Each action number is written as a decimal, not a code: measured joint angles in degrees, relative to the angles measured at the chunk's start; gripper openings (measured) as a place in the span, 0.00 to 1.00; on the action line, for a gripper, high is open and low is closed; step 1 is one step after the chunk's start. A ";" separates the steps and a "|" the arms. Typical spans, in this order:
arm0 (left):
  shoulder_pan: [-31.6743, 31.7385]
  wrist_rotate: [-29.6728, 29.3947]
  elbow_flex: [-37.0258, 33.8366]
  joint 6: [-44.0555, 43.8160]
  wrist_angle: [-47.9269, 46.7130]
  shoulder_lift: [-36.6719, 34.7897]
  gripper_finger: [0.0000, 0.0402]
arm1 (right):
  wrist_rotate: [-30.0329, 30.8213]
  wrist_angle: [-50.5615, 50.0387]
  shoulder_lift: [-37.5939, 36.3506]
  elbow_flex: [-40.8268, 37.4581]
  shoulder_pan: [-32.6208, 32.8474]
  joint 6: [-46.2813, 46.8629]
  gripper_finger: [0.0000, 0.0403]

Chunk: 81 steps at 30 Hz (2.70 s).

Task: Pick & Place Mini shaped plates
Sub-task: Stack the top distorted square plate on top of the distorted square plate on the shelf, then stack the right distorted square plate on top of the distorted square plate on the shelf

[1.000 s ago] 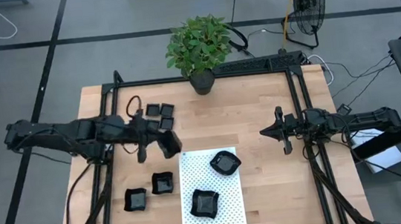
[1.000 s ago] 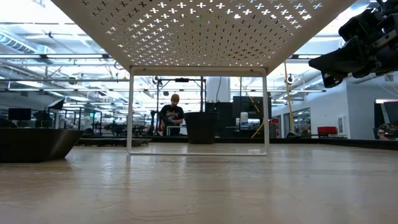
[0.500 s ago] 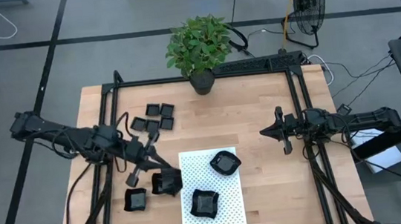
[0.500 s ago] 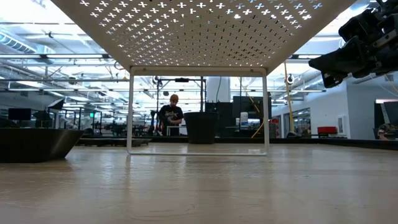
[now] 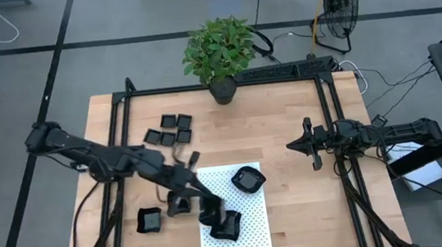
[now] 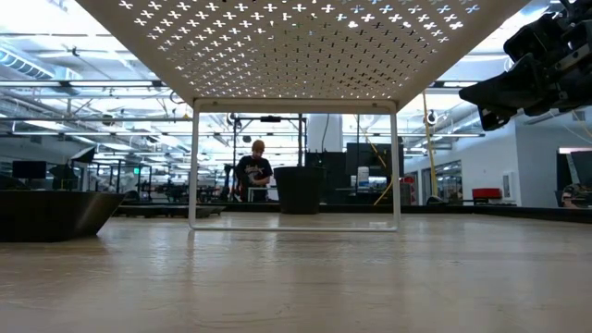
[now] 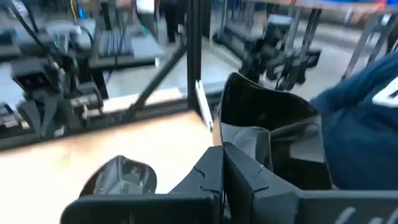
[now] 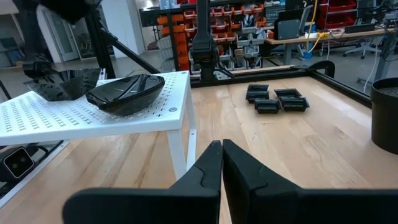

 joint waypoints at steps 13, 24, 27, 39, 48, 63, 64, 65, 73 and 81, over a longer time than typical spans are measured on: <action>-0.18 -0.05 21.39 0.41 -22.58 17.91 0.03 | -0.01 -0.01 0.01 0.00 -0.01 0.00 0.00; -2.07 -1.11 21.94 0.37 -27.70 19.96 0.02 | 0.00 0.00 0.00 0.00 0.00 0.00 0.00; -2.53 -1.11 21.94 0.37 -27.81 19.98 0.05 | 0.00 0.00 0.00 0.00 0.00 0.00 0.00; -2.89 -1.16 21.94 0.35 -28.07 19.96 0.01 | -0.01 0.00 0.00 0.00 -0.01 0.00 0.00; -3.21 -1.10 21.94 0.31 -28.14 19.96 0.10 | 0.01 0.00 0.00 0.00 0.00 0.00 0.00; -3.22 -1.32 21.94 6.10 -33.03 19.23 0.16 | -0.01 -0.01 0.02 0.00 -0.01 0.00 0.00; -3.11 -1.74 21.94 6.38 -34.29 19.09 0.15 | 0.00 0.00 0.00 0.00 -0.01 0.00 0.00; -3.06 -2.65 21.94 6.58 -35.52 19.05 0.15 | -0.01 -0.01 0.01 0.00 0.00 0.00 0.00; -3.13 -11.00 21.90 5.86 -41.55 14.23 0.15 | -0.01 0.00 0.02 0.00 -0.01 0.00 0.00; -4.09 -14.48 21.93 1.04 -53.90 6.45 0.15 | -0.01 0.00 0.04 0.00 -0.01 0.00 0.00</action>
